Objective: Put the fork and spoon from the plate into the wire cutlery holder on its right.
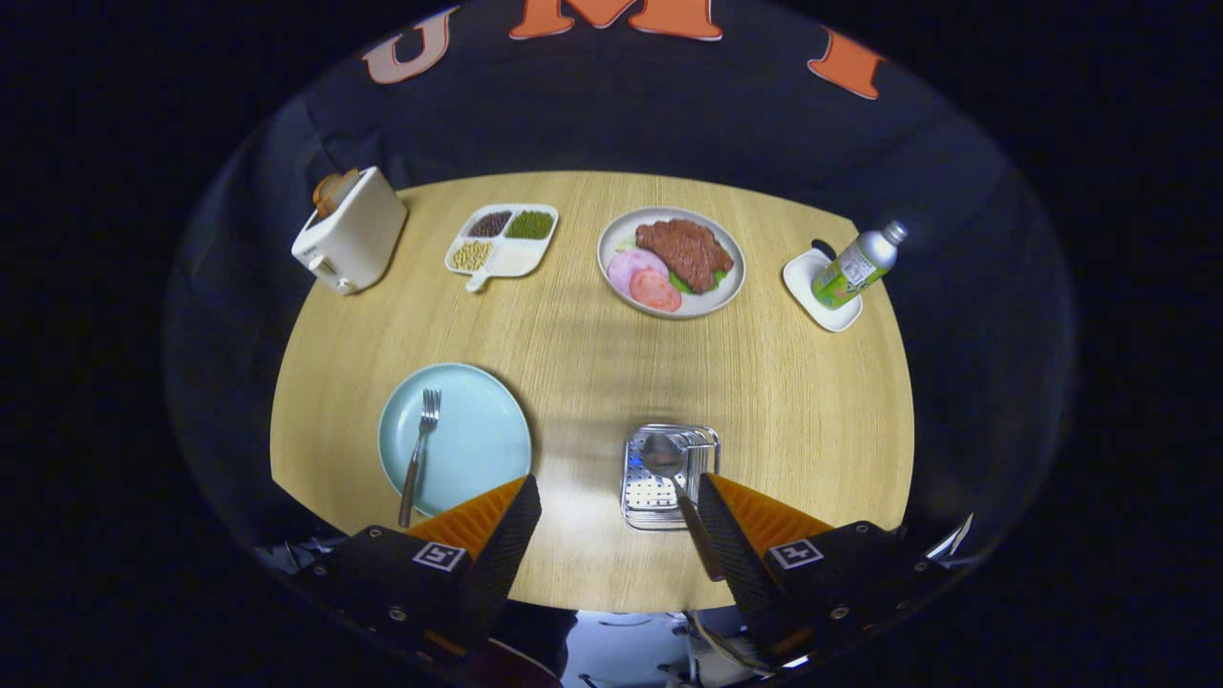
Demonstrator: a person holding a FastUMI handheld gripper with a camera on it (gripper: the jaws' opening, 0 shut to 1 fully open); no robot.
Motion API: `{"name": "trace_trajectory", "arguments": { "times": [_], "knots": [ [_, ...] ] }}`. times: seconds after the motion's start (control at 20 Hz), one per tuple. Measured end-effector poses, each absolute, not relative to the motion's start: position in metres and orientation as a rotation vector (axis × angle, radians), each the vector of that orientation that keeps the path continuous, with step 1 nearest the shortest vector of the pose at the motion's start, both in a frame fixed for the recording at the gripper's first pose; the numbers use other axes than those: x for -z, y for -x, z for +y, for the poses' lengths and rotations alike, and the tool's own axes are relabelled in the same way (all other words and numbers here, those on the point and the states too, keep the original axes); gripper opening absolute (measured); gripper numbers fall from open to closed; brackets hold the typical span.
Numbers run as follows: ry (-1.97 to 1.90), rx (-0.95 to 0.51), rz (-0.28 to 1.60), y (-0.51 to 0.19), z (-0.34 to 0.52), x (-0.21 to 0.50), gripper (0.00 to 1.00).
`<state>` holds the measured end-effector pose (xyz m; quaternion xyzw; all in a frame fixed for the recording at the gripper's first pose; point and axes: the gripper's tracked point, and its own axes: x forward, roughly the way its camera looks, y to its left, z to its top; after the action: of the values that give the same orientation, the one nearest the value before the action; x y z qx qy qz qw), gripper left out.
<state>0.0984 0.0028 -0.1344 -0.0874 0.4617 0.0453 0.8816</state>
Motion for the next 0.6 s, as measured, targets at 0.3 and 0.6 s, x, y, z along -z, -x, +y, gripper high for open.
{"name": "trace_trajectory", "arguments": {
  "times": [0.3, 0.6],
  "knots": [
    [0.094, -0.184, 0.745, -0.093, 0.098, 0.170, 0.99],
    [0.042, -0.220, 0.776, -0.072, 0.157, 0.259, 0.99]
  ]
}}
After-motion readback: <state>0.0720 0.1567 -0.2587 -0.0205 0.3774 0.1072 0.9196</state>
